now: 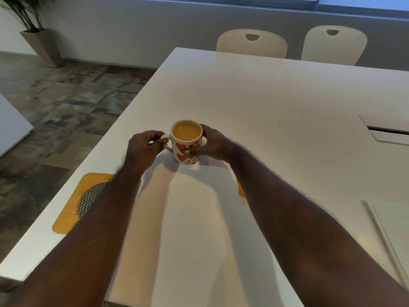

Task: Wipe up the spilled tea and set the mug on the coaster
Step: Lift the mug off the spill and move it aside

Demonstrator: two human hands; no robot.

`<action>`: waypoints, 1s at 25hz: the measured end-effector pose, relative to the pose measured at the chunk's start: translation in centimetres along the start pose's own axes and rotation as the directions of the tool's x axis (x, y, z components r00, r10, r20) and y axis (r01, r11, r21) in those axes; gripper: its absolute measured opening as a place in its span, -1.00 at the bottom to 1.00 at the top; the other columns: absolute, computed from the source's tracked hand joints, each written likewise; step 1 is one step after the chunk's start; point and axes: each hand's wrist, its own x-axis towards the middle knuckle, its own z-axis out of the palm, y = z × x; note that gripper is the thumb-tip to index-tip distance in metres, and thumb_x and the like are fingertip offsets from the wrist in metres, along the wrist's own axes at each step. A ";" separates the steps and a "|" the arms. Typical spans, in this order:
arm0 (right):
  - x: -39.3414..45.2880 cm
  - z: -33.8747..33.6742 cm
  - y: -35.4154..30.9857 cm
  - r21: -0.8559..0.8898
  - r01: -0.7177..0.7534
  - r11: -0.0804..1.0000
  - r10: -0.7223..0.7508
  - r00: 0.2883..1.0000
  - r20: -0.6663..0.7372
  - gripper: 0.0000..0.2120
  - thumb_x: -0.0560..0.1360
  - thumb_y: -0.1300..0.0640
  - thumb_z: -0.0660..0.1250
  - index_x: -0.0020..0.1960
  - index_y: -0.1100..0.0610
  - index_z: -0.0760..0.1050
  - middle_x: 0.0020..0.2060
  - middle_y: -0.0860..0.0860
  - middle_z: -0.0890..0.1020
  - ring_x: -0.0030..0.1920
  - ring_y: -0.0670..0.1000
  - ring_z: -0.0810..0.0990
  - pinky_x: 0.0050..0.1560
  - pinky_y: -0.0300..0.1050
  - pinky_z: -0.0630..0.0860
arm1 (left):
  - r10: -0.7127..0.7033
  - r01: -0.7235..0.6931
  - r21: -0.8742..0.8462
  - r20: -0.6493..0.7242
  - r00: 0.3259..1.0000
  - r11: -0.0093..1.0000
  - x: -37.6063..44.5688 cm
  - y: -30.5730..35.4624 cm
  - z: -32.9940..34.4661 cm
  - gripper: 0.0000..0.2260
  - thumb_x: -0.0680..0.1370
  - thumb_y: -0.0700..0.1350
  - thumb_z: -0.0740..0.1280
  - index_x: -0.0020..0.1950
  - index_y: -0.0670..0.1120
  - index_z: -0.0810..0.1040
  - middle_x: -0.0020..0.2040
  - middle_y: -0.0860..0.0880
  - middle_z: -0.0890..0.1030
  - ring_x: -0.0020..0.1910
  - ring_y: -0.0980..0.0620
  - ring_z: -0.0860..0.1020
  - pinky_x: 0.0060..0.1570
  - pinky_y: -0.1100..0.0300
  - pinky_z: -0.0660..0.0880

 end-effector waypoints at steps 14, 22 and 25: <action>-1.0 -0.6 -0.9 -0.052 -0.120 0.991 0.120 0.993 0.010 -0.09 0.33 0.14 0.59 0.54 0.12 0.16 0.48 0.09 0.34 0.43 0.12 0.36 0.23 -0.05 0.54 | -0.021 0.029 0.144 -0.060 0.998 0.989 -0.5 0.8 -0.4 -0.63 0.55 -0.17 0.37 0.36 -0.08 0.50 0.23 -0.03 0.62 0.14 0.02 0.59 0.15 0.11 0.53; -5.8 -3.2 -0.3 -0.246 -0.292 0.924 0.230 0.940 -0.250 -0.12 0.47 0.01 0.46 0.60 0.08 0.01 0.56 0.10 0.19 0.52 0.14 0.23 0.42 0.02 0.27 | 0.167 -0.113 0.254 -0.202 0.965 0.961 -2.7 3.7 0.7 -0.57 0.51 -0.20 0.32 0.39 -0.05 0.46 0.40 -0.04 0.49 0.38 -0.04 0.43 0.24 0.14 0.37; -8.8 -3.8 0.8 -0.324 -0.305 0.896 0.206 0.930 -0.306 -0.16 0.52 -0.09 0.37 0.60 0.10 -0.04 0.58 0.11 0.10 0.56 0.12 0.08 0.49 0.01 0.12 | 0.307 -0.230 0.322 -0.214 0.927 0.918 -4.3 5.0 2.2 -0.56 0.50 -0.18 0.34 0.39 -0.07 0.46 0.39 -0.07 0.49 0.37 -0.05 0.43 0.27 0.19 0.33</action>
